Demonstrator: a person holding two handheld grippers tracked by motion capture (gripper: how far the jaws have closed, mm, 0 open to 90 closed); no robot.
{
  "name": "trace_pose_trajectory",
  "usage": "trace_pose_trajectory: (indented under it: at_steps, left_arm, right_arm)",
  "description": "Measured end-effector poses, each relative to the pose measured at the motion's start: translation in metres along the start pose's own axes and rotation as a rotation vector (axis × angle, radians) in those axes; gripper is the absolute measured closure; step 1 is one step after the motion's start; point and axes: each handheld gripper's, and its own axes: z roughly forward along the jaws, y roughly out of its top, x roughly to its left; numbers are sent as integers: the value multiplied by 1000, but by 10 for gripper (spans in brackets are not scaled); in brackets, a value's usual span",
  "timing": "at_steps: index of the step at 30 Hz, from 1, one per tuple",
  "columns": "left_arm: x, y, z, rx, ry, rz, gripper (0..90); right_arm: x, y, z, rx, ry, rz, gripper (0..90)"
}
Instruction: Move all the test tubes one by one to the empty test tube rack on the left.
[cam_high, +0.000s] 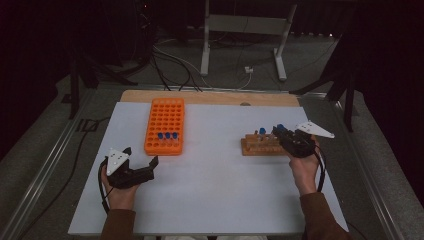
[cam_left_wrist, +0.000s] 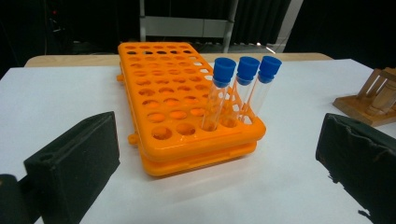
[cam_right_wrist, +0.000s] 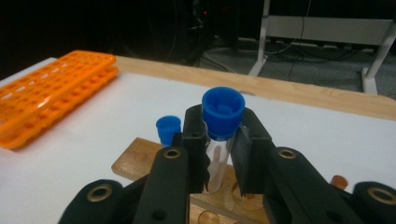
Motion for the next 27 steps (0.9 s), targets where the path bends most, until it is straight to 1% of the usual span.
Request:
trace_pose_trajectory:
  at_steps: [5,9,12,16,21,27]
  left_arm:
    - [2,-2,1,6,3,-3,8]
    - [1,-2,1,5,5,-3,7]
    - [0,-2,2,5,4,0,7]
    - [-1,-2,4,10,2,9,7]
    - [-3,-2,4,15,-1,19,7]
    - [-9,-1,7,24,-9,41,8]
  right_arm:
    - [1,3,-11,-37,-7,-9,768]
    - [0,6,-22,-71,-7,9,768]
    - [0,7,-28,-84,-16,9,768]
    - [0,6,-34,-81,-13,4,767]
    - [3,4,-37,-67,4,-6,767]
    - [4,0,-36,-51,26,6,767]
